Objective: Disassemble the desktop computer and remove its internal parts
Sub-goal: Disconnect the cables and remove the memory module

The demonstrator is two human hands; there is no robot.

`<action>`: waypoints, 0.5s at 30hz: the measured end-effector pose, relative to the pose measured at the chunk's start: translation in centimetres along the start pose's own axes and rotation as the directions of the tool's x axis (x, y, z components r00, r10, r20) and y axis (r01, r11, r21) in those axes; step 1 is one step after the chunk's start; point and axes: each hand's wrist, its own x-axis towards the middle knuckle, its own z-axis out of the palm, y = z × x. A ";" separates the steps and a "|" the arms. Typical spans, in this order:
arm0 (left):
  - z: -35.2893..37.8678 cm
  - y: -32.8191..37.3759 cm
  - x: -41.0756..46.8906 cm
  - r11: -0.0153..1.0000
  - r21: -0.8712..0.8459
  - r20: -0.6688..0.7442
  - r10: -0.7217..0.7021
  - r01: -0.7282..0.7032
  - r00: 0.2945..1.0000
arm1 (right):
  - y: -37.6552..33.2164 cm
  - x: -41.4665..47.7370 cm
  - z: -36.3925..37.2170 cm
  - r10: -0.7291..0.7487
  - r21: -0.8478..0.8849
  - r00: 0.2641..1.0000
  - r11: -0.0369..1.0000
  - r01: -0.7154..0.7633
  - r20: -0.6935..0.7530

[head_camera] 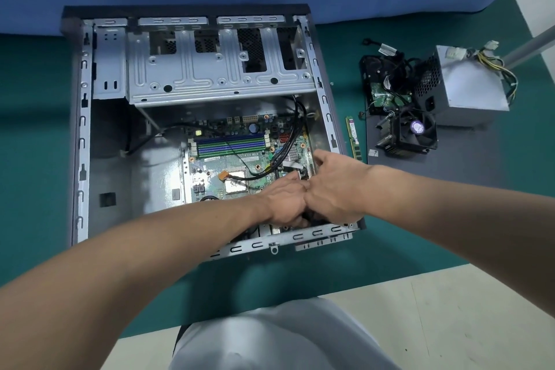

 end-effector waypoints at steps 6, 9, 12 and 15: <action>0.1 -0.1 0.0 0.999 -0.021 -0.018 -0.036 0.035 0.999 | -0.2 0.6 0.0 0.018 -0.012 0.999 1.000 -0.018 -0.036; 0.2 -0.1 0.0 0.999 -0.028 -0.024 -0.028 0.028 0.999 | -0.2 0.5 0.3 0.006 0.002 0.998 1.000 -0.006 -0.058; 0.2 -0.2 0.1 1.000 -0.018 -0.024 0.014 -0.014 1.000 | 0.2 0.1 0.2 -0.025 0.025 0.999 0.999 0.025 -0.023; 0.2 -0.2 0.1 1.000 0.003 -0.015 0.028 -0.028 0.999 | 0.3 -0.3 0.0 -0.031 -0.001 0.999 1.000 0.031 -0.031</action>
